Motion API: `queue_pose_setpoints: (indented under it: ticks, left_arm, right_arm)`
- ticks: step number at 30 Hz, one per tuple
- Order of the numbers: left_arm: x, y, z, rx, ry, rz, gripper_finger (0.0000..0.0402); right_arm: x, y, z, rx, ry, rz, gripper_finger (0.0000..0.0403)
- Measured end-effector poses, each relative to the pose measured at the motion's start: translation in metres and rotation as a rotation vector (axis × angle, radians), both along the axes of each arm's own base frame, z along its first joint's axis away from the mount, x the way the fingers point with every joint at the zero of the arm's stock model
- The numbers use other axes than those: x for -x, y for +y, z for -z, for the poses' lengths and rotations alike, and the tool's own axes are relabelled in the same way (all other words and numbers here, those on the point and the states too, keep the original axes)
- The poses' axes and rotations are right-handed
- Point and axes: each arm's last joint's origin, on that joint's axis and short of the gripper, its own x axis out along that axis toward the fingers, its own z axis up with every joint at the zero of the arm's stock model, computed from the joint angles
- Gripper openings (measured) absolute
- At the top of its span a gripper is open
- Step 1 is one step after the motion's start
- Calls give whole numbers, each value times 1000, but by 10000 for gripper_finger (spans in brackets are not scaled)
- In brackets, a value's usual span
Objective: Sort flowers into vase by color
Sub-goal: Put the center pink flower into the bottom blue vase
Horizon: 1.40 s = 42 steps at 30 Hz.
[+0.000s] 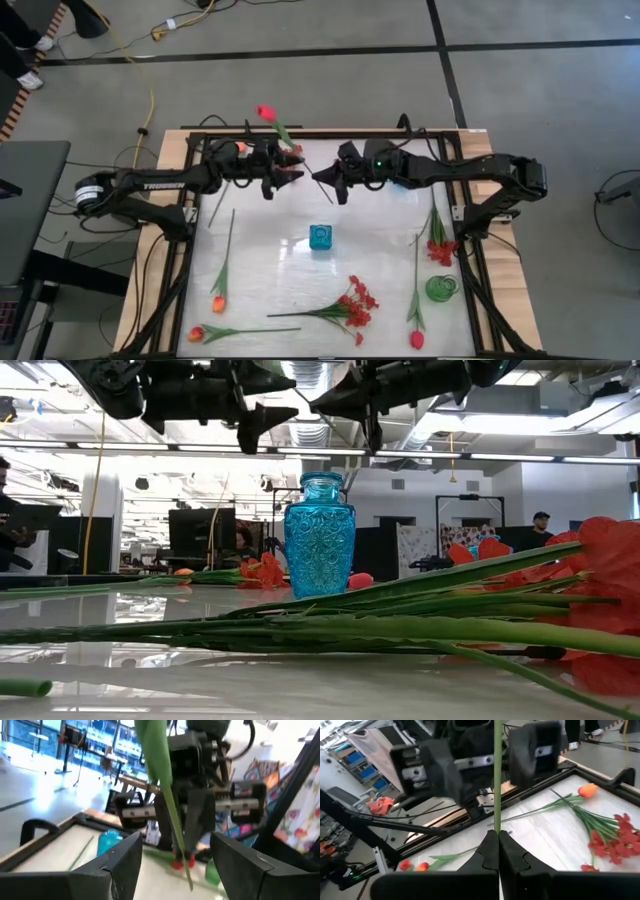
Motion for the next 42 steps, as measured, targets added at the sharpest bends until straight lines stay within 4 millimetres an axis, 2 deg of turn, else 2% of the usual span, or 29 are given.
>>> queue_pose_setpoints:
  ticks: [19,24,29,33,38,42]
  left_arm:
    - [-4,-9,-10,76,-122,-116,213]
    - [-4,-10,-10,80,-123,-113,158]
    - [-4,-10,-10,82,-123,-113,76]
    - [-4,-10,-10,81,-122,-110,11]
    - [-4,-10,-10,79,-122,-106,2]
    - [-4,-10,-10,79,-121,-97,1]
  right_arm:
    - [-1,0,-4,8,-44,-1,20]
    - [-1,0,-4,13,-45,-2,20]
    - [-1,0,-4,16,-45,-3,22]
    - [-1,0,-4,16,-45,-3,38]
    - [-1,0,-4,16,-45,-3,76]
    - [-1,0,-4,16,-45,-4,123]
